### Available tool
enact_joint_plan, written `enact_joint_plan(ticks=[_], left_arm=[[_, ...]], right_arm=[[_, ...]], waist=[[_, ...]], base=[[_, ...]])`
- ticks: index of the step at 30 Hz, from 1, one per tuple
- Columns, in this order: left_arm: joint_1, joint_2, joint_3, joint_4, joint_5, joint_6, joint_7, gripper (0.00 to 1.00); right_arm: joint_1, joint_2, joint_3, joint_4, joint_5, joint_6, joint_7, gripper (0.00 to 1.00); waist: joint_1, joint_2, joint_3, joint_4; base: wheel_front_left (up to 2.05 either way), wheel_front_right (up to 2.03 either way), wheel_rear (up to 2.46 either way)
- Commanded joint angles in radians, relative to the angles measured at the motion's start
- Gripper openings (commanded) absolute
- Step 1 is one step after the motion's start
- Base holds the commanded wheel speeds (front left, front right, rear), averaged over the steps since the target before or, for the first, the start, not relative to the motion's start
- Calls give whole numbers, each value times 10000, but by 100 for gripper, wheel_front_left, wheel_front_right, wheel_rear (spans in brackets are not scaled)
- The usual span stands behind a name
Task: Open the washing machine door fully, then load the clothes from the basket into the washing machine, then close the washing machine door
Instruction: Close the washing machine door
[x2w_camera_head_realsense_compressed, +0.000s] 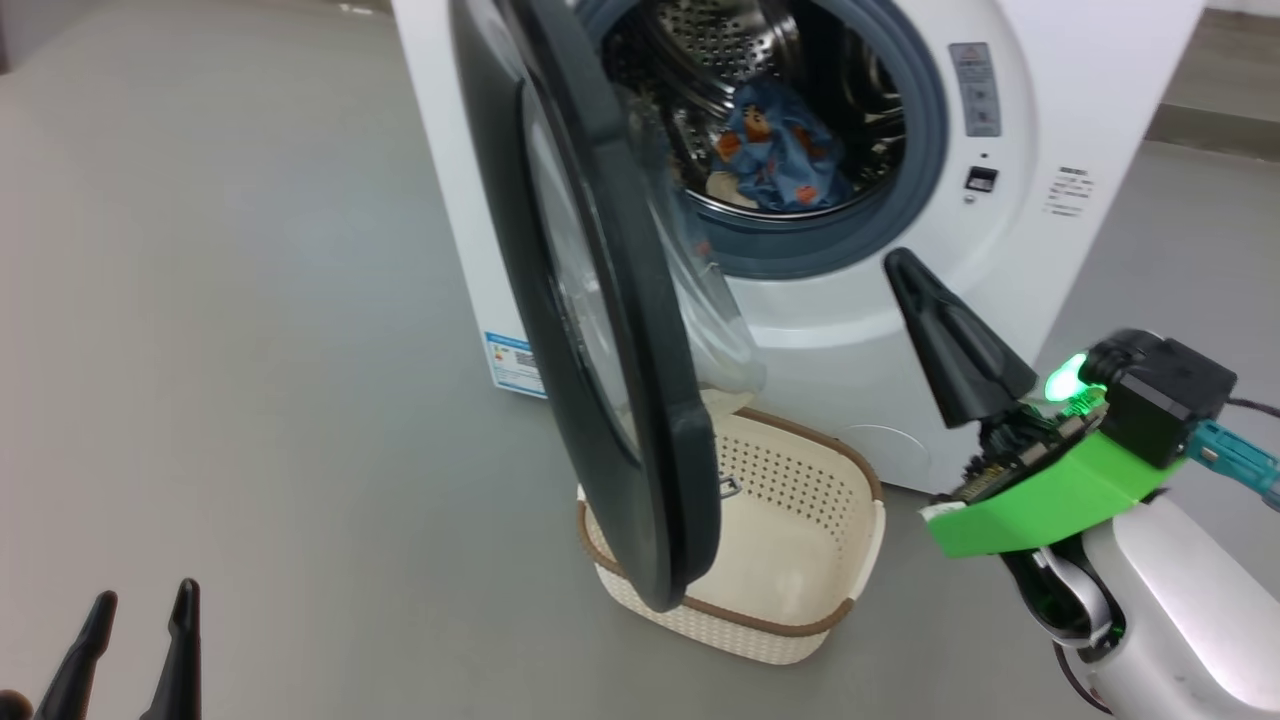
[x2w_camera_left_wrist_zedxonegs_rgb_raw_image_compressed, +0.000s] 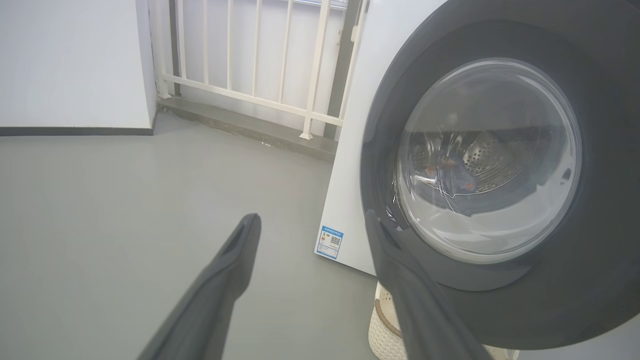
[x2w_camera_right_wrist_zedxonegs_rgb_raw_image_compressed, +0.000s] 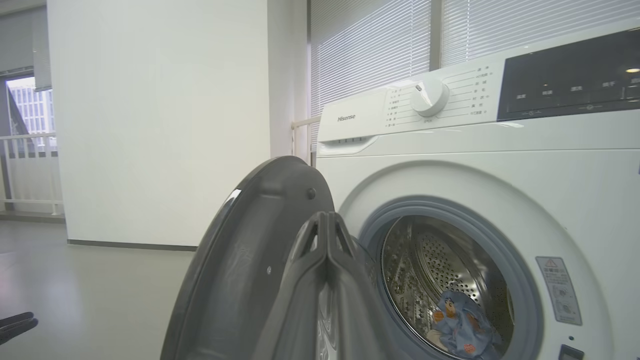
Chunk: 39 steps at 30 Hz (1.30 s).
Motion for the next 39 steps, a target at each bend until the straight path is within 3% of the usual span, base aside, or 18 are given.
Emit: enact_joint_plan(ticks=[1,12,20,31,39], left_arm=[[-347,253,385,-120,-43,6,-76,100],[-399,250,352,-47,-44,6,-76,100],[-373,257,365,-34,-45,6,-76,100],[-368,269,426,-51,-47,6,-76,100],[-385,226,365,-20,-52,6,-76,100]], right_arm=[[-416,-97,279,-342,91,44,-78,0],[-1840,143,2293,-865,139,44,-78,0],[-2023,443,3542,-771,223,44,-78,0],[-2075,709,5617,957,1083,44,33,0],[-2190,935,6300,2282,1694,44,200,0]], waist=[[0,-1,-37,349],[0,-1,-119,991],[0,-1,-186,1149],[0,-1,-203,1127],[0,-1,-212,1139]], base=[[0,0,0],[0,0,0],[0,0,0],[0,0,0],[0,0,0]])
